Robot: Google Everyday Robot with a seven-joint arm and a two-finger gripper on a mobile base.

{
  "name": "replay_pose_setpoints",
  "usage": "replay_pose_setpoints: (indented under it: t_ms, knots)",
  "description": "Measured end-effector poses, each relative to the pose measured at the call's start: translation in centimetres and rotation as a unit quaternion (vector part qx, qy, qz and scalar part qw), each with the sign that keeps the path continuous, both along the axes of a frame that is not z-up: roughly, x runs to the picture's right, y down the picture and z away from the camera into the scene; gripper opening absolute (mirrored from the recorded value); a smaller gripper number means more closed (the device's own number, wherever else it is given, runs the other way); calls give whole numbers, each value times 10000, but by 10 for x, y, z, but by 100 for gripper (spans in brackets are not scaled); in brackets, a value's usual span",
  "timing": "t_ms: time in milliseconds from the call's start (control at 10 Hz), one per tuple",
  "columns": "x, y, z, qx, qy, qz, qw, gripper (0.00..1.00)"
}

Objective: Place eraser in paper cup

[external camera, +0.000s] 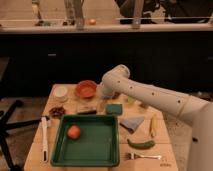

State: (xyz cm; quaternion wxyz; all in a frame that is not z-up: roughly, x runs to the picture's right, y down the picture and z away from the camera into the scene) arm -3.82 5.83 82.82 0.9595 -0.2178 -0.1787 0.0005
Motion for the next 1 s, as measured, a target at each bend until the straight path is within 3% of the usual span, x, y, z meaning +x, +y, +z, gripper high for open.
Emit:
replay_pose_setpoints:
  t_ms: [500, 1000]
  knots:
    - [-12, 0, 23, 75, 100, -32, 9999, 80]
    - [-24, 13, 43, -99, 20, -42, 9999, 80]
